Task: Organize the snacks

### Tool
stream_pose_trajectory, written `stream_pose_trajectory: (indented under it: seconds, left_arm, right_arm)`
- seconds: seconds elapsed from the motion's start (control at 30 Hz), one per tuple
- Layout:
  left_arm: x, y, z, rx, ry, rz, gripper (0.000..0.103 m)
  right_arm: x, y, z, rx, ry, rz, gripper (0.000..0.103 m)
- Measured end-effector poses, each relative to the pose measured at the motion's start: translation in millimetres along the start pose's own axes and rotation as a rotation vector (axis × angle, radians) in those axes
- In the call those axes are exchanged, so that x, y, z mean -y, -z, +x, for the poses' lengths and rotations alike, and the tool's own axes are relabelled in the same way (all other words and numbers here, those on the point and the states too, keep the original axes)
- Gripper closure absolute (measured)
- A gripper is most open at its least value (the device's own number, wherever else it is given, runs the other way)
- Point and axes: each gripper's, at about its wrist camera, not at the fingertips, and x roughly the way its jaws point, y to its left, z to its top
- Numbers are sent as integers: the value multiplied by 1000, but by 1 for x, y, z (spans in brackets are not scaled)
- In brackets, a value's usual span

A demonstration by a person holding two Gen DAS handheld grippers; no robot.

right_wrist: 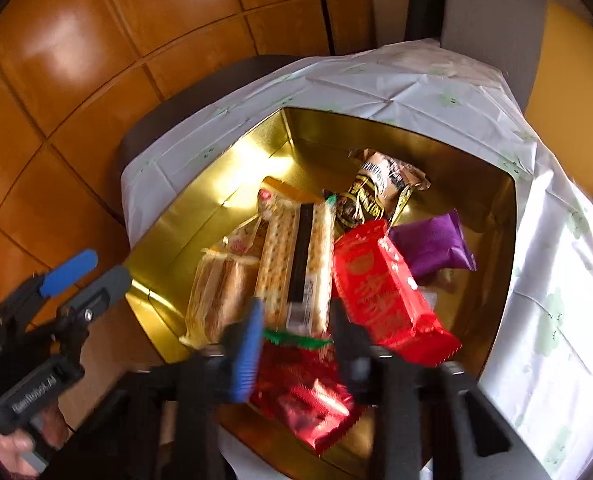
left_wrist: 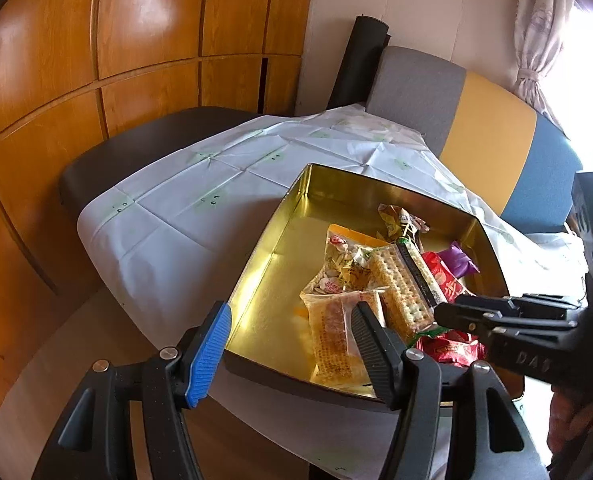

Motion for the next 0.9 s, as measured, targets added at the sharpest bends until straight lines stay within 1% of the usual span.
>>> stream_pose_trajectory:
  seconds: [0.03, 0.1, 0.37, 0.43, 0.6, 0.67, 0.8, 0.9]
  left_arm:
    - [2, 0, 0, -1, 1, 4, 40]
    - [4, 0, -2, 1, 2, 13, 40]
    - [15, 3, -8, 7, -6, 43, 40]
    - [17, 4, -10, 13, -9, 51, 40]
    - [23, 5, -15, 38, -20, 67, 40]
    - [26, 6, -18, 50, -28, 73, 40]
    - [31, 7, -24, 72, -32, 69, 40]
    - [36, 9, -31, 97, -37, 69, 40]
  right_arm:
    - [-1, 2, 1, -2, 1, -3, 81]
    - [-1, 2, 5, -9, -2, 1, 84]
    - [-1, 5, 11, -17, -11, 18, 84]
    - [1, 8, 9, -9, -18, 28, 83]
    - [2, 13, -9, 49, -21, 48, 83]
    - [3, 16, -17, 72, -18, 56, 82]
    - [5, 25, -35, 124, 12, 72, 68]
    - [8, 37, -50, 164, 50, 85, 65]
